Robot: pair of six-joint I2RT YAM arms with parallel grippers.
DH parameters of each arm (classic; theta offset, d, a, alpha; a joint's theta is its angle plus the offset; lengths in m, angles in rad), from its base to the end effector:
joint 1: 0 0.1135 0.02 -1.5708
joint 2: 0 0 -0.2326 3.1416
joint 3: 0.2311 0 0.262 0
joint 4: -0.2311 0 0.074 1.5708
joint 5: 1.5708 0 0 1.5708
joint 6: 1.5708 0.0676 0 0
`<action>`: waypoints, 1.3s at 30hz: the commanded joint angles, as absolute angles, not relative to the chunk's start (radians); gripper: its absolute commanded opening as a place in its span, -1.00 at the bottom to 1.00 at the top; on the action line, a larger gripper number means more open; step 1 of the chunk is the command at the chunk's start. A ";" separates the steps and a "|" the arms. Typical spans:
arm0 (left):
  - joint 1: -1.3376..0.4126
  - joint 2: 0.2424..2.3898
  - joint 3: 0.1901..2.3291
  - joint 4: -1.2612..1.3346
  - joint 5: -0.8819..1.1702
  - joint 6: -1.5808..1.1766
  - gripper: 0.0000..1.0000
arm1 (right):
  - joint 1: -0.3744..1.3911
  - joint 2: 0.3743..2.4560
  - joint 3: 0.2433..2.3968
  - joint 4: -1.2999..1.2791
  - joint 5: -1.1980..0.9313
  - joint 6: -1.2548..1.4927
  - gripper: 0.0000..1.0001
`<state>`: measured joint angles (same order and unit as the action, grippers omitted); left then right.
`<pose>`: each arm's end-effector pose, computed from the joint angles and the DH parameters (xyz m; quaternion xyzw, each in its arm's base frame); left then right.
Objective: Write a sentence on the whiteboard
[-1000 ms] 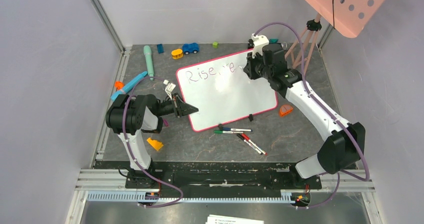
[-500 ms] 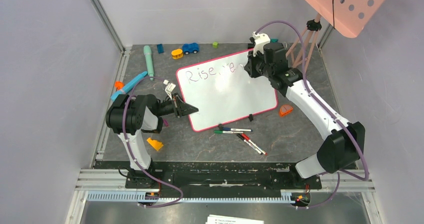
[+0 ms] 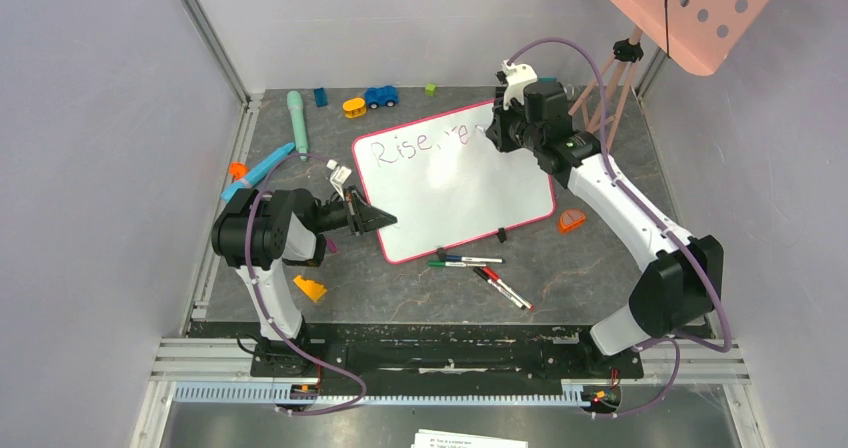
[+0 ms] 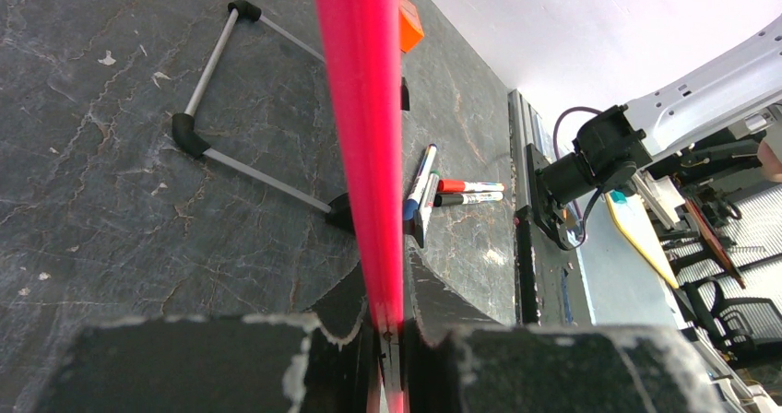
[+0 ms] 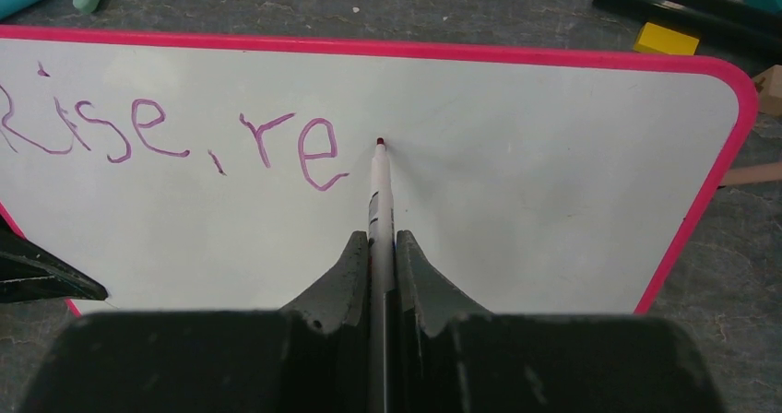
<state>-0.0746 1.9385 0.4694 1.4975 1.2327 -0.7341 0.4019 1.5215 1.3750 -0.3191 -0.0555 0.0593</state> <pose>0.2800 -0.0849 0.0857 0.2080 0.6723 -0.6006 0.3794 0.3630 0.1584 0.3044 -0.1594 0.8359 0.1429 0.5054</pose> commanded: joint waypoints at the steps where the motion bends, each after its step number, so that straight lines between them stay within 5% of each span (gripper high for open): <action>1: -0.097 1.936 0.453 1.557 1.311 -0.640 -0.93 | 0.395 1.543 1.426 -0.279 -0.052 0.053 -1.00; 39: -0.097 1.938 0.454 1.557 1.309 -0.640 -0.93 | 0.388 1.521 1.374 -0.290 -0.048 0.057 -1.00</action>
<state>-0.0746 1.9385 0.4683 1.4975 1.2320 -0.7341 0.4011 1.4994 1.3113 -0.2897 -0.1081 0.0769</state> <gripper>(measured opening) 0.135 0.113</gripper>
